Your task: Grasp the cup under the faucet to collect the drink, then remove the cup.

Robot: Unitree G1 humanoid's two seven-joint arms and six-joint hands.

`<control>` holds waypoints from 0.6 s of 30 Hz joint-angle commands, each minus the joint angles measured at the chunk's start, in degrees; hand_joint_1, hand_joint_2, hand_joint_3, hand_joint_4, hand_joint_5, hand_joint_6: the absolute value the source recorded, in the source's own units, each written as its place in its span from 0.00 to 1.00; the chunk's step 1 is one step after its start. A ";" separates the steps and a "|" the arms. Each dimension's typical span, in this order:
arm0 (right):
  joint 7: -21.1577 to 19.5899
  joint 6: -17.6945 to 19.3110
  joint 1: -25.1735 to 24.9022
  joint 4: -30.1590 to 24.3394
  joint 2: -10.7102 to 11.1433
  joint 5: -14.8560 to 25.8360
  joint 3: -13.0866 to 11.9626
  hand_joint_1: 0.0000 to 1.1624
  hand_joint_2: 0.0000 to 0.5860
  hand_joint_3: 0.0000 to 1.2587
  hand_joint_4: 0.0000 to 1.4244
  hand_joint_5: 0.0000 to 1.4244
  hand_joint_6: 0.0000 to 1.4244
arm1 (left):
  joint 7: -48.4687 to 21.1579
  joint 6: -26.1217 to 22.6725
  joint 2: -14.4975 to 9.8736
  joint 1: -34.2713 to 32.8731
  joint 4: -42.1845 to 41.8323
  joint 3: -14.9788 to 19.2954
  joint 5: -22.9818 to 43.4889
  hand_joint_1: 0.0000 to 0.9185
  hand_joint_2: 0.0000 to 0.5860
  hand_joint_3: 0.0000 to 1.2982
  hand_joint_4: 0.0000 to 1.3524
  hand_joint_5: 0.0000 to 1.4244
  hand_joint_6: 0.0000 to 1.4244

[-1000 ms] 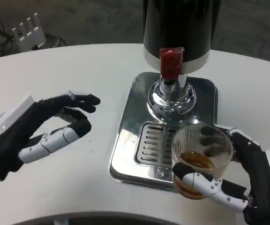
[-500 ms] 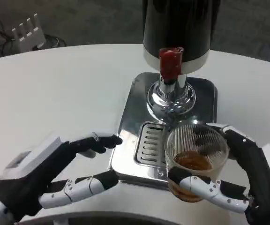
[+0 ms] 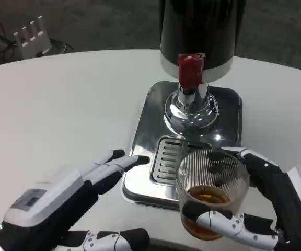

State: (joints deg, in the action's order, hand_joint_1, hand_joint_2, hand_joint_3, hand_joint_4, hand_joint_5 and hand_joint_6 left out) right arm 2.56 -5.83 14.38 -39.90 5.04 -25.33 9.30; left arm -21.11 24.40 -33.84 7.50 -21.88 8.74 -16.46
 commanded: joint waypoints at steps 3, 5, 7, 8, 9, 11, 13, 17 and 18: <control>0.42 1.68 0.77 -3.21 0.45 1.61 0.03 0.74 0.26 0.67 0.65 0.72 0.30 | 0.10 -2.00 -0.13 2.13 -3.41 0.02 -3.88 0.00 0.17 0.04 0.00 0.00 0.11; 0.35 1.92 0.76 -3.21 0.54 1.59 -0.02 0.74 0.26 0.67 0.65 0.72 0.30 | -0.13 -2.77 -0.21 2.26 -3.93 -0.15 -4.47 0.00 0.17 0.03 0.00 0.00 0.10; 0.27 2.08 0.65 -3.16 0.69 1.51 -0.11 0.74 0.26 0.67 0.65 0.72 0.30 | -0.30 -3.38 -0.26 2.29 -4.18 -0.38 -4.80 0.00 0.17 0.03 0.00 0.00 0.09; 0.37 2.12 0.58 -3.19 0.86 1.49 -0.18 0.74 0.26 0.67 0.65 0.72 0.30 | -0.40 -3.64 -0.31 2.35 -4.29 -0.50 -4.96 0.00 0.17 0.03 0.00 0.00 0.09; 0.38 2.57 0.53 -3.20 1.24 1.24 -0.27 0.74 0.26 0.67 0.65 0.72 0.30 | -0.44 -3.83 -0.35 2.39 -4.39 -0.58 -5.06 0.00 0.17 0.03 0.00 0.00 0.09; 0.56 2.45 0.65 -3.34 1.51 1.61 -0.44 0.74 0.26 0.67 0.65 0.72 0.30 | -0.46 -4.09 -0.44 2.51 -4.56 -0.70 -5.28 0.00 0.17 0.02 0.00 0.00 0.09; 0.58 2.18 0.70 -3.51 1.78 1.71 -0.51 0.74 0.26 0.67 0.65 0.72 0.30 | -0.41 -4.23 -0.48 2.61 -4.68 -0.77 -5.38 0.00 0.17 0.02 0.00 0.00 0.09; 0.46 1.81 0.81 -3.80 1.89 1.52 -0.22 0.74 0.26 0.67 0.66 0.72 0.30 | -0.38 -4.69 -0.47 2.86 -4.88 -0.74 -5.45 0.00 0.17 0.02 0.00 0.00 0.09; 0.47 1.88 0.84 -3.85 1.94 1.48 -0.16 0.74 0.26 0.67 0.66 0.72 0.30 | -0.39 -4.74 -0.49 2.88 -4.88 -0.74 -5.43 0.00 0.17 0.02 0.00 0.00 0.09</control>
State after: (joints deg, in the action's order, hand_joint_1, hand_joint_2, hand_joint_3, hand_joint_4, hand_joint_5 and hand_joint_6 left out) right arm 3.06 -5.77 15.06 -41.13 7.20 -24.57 9.06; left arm -21.14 20.18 -33.83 9.36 -26.26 8.15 -21.10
